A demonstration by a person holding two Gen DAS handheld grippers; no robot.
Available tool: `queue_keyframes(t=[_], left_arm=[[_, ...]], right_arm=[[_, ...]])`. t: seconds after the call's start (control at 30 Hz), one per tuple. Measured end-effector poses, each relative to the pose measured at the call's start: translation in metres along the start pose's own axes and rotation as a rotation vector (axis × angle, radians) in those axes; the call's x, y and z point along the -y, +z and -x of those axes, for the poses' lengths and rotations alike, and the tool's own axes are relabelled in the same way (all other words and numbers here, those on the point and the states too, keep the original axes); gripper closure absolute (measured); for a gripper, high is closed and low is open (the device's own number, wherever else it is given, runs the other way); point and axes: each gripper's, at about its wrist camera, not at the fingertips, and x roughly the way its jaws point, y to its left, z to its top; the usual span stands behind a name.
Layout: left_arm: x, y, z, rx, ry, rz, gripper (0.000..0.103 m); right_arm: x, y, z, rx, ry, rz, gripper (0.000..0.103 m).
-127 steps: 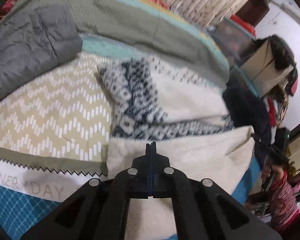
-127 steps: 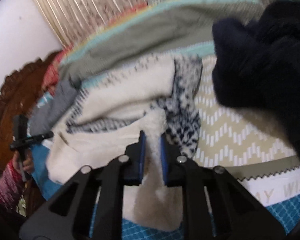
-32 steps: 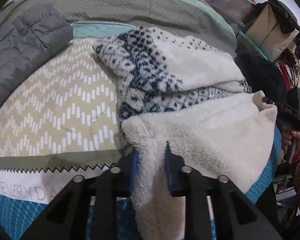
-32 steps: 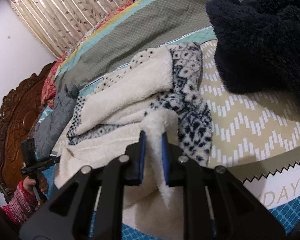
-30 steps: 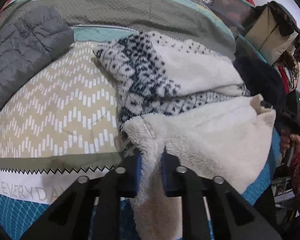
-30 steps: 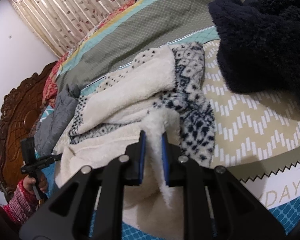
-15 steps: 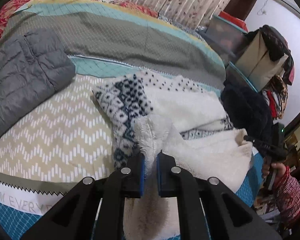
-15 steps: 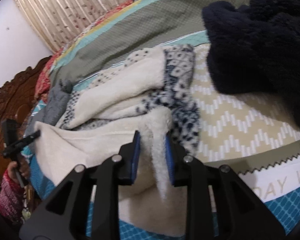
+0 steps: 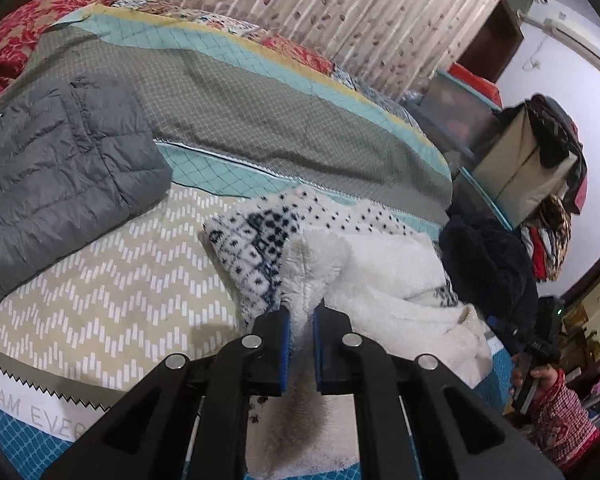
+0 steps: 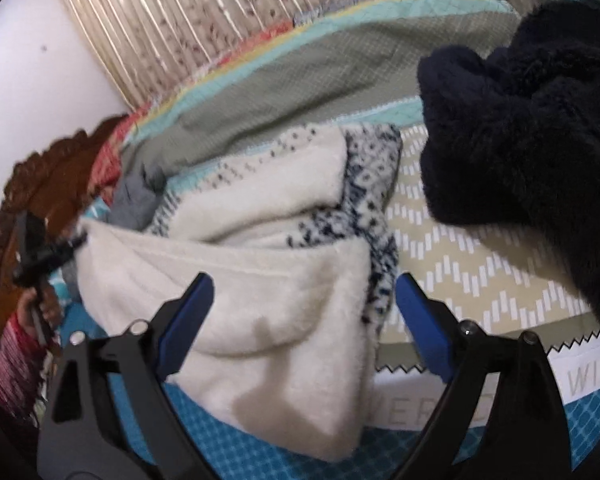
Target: Fold large clothes
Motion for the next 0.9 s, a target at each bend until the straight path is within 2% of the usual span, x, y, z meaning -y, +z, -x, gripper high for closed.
queue_keyframes(t=[0.1, 0.17, 0.2, 0.23, 0.3, 0.33, 0.37, 0.4, 0.47, 0.53, 0.67, 0.77, 0.9], left_arm=[[-0.012, 0.002, 0.001, 0.019, 0.001, 0.062, 0.071], [-0.015, -0.001, -0.001, 0.008, 0.003, 0.070, 0.071], [-0.015, -0.002, -0.002, 0.001, 0.006, 0.065, 0.071], [-0.014, -0.003, -0.004, -0.006, 0.008, 0.058, 0.071], [-0.013, -0.006, -0.006, -0.014, 0.009, 0.051, 0.071], [-0.014, -0.006, -0.006, -0.011, 0.006, 0.057, 0.071], [-0.014, -0.006, -0.006, -0.006, 0.004, 0.063, 0.071], [-0.015, -0.005, -0.004, 0.003, 0.001, 0.070, 0.071], [-0.015, -0.002, 0.000, 0.021, -0.012, 0.078, 0.071], [-0.010, 0.005, 0.005, 0.039, -0.026, 0.063, 0.071], [0.003, 0.030, 0.006, 0.078, -0.053, 0.025, 0.071], [0.011, 0.058, -0.004, 0.100, -0.053, 0.003, 0.071], [0.015, 0.089, -0.031, 0.104, -0.020, -0.031, 0.071]], right_arm=[[0.003, -0.001, -0.014, -0.072, -0.023, 0.026, 0.016], [-0.001, -0.001, -0.024, -0.093, -0.056, 0.081, 0.032], [-0.003, -0.001, -0.026, -0.099, -0.060, 0.095, 0.034], [-0.005, -0.001, -0.029, -0.106, -0.054, 0.106, 0.039], [-0.010, 0.000, -0.037, -0.136, -0.009, 0.118, 0.062], [-0.012, 0.001, -0.040, -0.147, 0.003, 0.123, 0.090], [-0.014, 0.002, -0.040, -0.149, 0.008, 0.122, 0.094], [-0.014, 0.003, -0.038, -0.144, 0.008, 0.113, 0.095], [-0.017, 0.008, -0.024, -0.080, -0.005, 0.118, 0.095], [-0.016, 0.019, 0.004, 0.033, 0.003, 0.085, 0.095], [-0.018, 0.044, 0.040, 0.184, -0.004, 0.077, 0.095], [-0.018, 0.072, 0.039, 0.234, -0.022, 0.080, 0.095], [-0.014, 0.108, 0.007, 0.239, -0.058, 0.068, 0.095]])
